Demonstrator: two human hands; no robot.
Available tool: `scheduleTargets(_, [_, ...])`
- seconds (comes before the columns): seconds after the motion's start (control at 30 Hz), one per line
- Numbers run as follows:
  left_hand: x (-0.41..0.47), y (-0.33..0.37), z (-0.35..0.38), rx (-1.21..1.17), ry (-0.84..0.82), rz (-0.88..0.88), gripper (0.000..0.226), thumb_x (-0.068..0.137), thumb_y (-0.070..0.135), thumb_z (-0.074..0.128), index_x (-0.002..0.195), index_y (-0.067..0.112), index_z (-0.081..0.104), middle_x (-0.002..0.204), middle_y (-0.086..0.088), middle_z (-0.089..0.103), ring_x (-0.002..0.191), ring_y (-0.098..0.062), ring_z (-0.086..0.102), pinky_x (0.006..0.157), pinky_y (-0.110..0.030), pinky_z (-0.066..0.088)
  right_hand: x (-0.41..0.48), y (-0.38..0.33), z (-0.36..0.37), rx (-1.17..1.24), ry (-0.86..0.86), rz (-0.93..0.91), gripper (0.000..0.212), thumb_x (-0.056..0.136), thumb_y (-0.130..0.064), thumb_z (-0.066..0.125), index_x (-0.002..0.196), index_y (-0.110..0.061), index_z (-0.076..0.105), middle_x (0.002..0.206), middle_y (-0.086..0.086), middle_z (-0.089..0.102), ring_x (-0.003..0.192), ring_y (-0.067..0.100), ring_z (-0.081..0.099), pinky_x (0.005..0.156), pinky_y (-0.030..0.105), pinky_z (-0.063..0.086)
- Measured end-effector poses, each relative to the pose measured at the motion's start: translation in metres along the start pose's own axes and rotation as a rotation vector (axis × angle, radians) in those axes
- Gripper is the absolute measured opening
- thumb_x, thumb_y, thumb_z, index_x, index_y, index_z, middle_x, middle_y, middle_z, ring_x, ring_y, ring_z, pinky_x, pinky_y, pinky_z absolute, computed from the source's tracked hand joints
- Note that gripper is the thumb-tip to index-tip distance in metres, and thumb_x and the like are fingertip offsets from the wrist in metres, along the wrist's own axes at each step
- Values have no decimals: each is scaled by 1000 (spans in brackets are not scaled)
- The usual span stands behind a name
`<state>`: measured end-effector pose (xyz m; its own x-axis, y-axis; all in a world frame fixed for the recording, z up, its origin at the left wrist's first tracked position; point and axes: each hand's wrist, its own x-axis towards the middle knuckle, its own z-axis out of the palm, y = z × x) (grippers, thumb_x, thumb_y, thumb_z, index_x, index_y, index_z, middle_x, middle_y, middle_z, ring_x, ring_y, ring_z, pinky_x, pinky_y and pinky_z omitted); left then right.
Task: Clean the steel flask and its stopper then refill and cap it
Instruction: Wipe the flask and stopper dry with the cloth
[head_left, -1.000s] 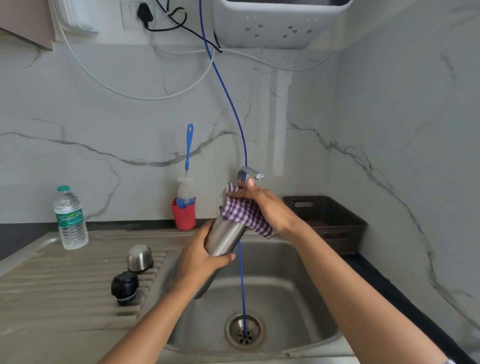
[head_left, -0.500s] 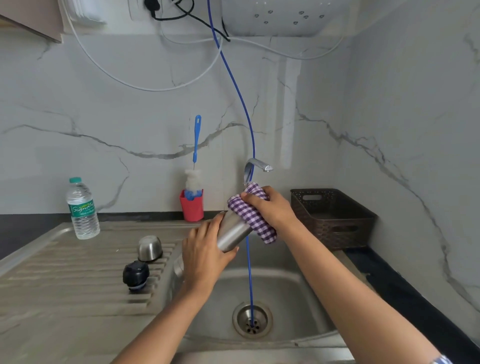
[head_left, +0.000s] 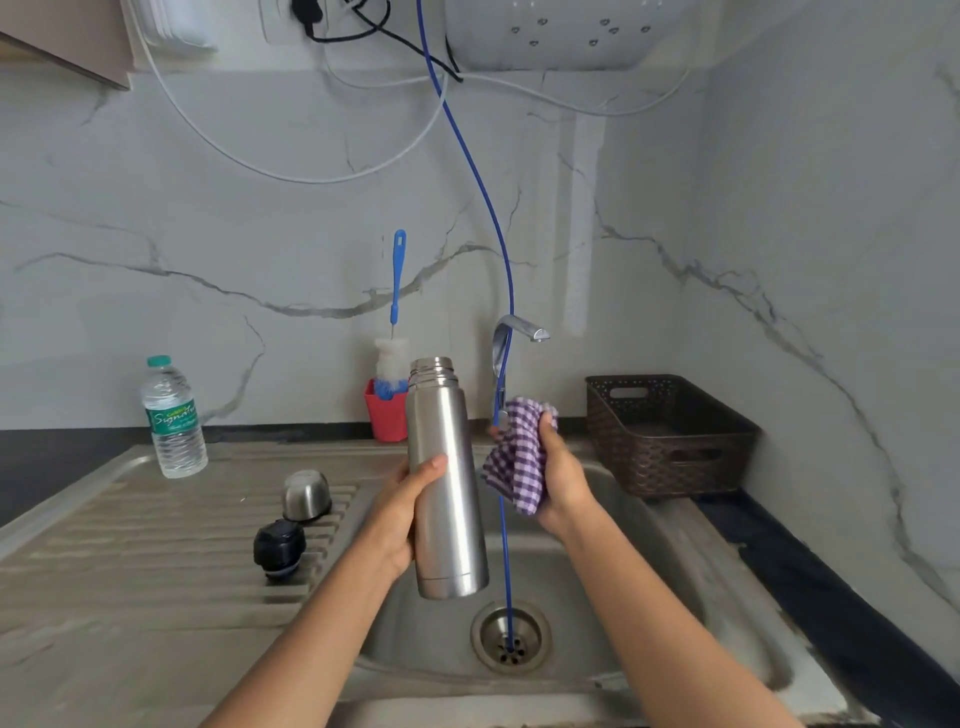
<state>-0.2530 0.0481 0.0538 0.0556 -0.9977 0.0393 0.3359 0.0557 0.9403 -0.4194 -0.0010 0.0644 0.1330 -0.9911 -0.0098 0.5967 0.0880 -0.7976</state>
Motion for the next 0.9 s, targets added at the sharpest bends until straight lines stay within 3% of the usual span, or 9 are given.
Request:
scheduleTargets(0.17, [2,-3,5,-166,-31,-62,58,70,41,73,118,10,60,88,-11,73,72,-23,70,58,-34,56,-5,20,28,-200,38,-48,47,95,-45,48,113,-4,63,107,18,70,99,33,68,93,48,52])
scheduleTargets(0.33, [4,-3,-1,-231,-55,-30,73,54,54,80,109,11,62,81,-9,74,68,-20,71,56,-31,57,-6,17,36,-298,114,-132,47,96,-45,48,106,-2,66,103,19,70,98,34,67,93,47,52])
scheduleTargets(0.4, [4,-3,-2,-256,-74,-27,56,65,49,68,106,12,62,77,-8,73,66,-20,70,56,-31,57,-8,18,38,-450,108,-144,44,95,-47,49,106,-8,65,102,13,71,97,30,67,93,47,51])
scheduleTargets(0.5, [4,-4,0,-251,-72,-19,61,66,50,71,113,12,63,86,-11,74,74,-24,71,64,-36,58,-22,23,45,-675,53,-173,38,94,-51,47,120,-24,50,105,-2,66,96,15,64,90,34,51])
scheduleTargets(0.6, [4,0,2,-284,-82,-1,59,69,50,73,112,12,65,95,-13,74,82,-25,72,64,-35,59,-35,25,45,-753,-201,-186,59,82,-53,66,130,-32,41,119,-6,63,103,7,62,92,28,50])
scheduleTargets(0.67, [2,4,2,-275,-91,7,51,77,49,60,113,14,64,99,-11,74,86,-22,72,64,-32,59,-34,26,42,-832,-351,-189,76,73,-37,80,135,-32,37,123,-7,61,108,7,61,94,27,50])
scheduleTargets(0.73, [0,7,2,-239,-93,16,51,80,49,53,117,16,62,105,-11,73,92,-22,71,67,-31,59,-25,27,36,-847,-395,-159,89,66,-24,87,137,-30,34,123,-5,61,109,9,62,93,27,51])
scheduleTargets(0.83, [-1,7,0,-192,-37,66,56,75,51,57,122,19,58,106,-9,72,95,-23,70,68,-31,58,-15,34,34,-906,-384,-122,104,48,-36,93,134,-35,35,119,-6,63,109,11,62,95,36,51])
scheduleTargets(0.9, [-1,7,0,-184,-17,81,61,76,55,55,124,18,57,108,-10,72,97,-23,70,69,-32,58,-14,35,35,-887,-370,-103,99,48,-32,93,130,-34,39,117,-6,64,107,13,63,94,37,52])
